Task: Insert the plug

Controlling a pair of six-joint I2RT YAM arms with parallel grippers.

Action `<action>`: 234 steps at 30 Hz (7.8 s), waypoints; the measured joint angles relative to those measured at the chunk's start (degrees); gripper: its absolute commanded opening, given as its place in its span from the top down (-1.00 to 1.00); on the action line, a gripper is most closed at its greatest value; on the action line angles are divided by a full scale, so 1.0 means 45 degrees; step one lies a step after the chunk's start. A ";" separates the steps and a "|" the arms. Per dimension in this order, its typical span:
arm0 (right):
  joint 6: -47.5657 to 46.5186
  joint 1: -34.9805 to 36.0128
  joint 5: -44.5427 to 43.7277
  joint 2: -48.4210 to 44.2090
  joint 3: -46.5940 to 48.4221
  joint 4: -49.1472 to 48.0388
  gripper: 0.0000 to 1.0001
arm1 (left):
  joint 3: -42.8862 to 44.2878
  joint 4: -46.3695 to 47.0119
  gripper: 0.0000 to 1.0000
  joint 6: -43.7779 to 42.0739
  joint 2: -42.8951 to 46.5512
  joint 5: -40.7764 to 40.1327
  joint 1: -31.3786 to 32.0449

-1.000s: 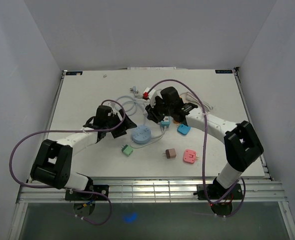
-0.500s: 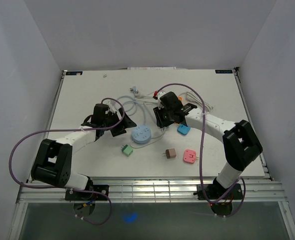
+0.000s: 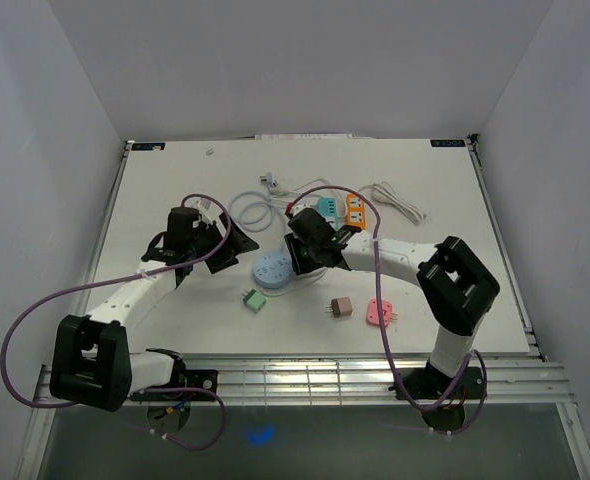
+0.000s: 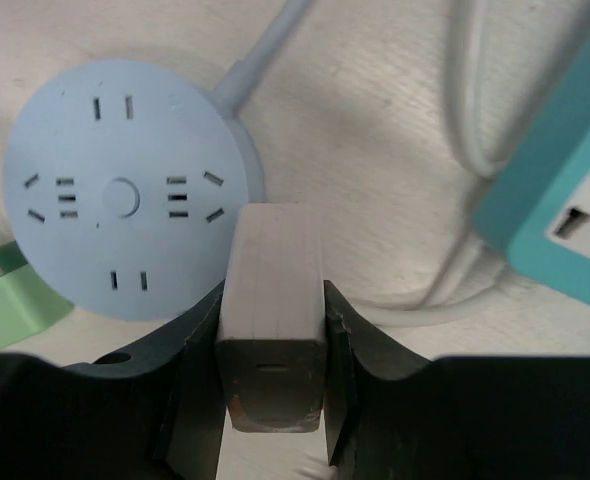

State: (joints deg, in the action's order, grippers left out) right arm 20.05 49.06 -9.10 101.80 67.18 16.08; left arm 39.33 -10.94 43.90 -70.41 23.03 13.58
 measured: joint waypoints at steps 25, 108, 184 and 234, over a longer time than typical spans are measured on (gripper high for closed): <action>-0.2637 0.0631 0.3026 0.0806 0.1865 -0.1549 0.84 | 0.0350 -0.2079 -0.79 -0.0160 0.0597 0.0461 -0.4041; -1.2332 0.1355 0.4425 0.7412 1.2696 0.7325 0.84 | -0.0495 0.0583 -0.44 0.2628 -0.2647 0.1093 -0.5076; -1.2507 0.1632 0.2055 0.7737 1.3410 0.9947 0.84 | -0.1423 0.3769 0.68 0.3366 -0.3779 0.0884 -0.2521; -1.2881 0.1783 0.1214 0.7640 1.2964 1.0632 0.84 | -0.3045 0.5542 0.69 0.3973 -0.4410 0.2181 -0.2438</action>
State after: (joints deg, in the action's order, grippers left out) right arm -37.91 57.08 -3.64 136.18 125.51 63.92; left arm 25.63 14.00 61.78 -90.26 32.84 2.61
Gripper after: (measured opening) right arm 0.403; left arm 0.150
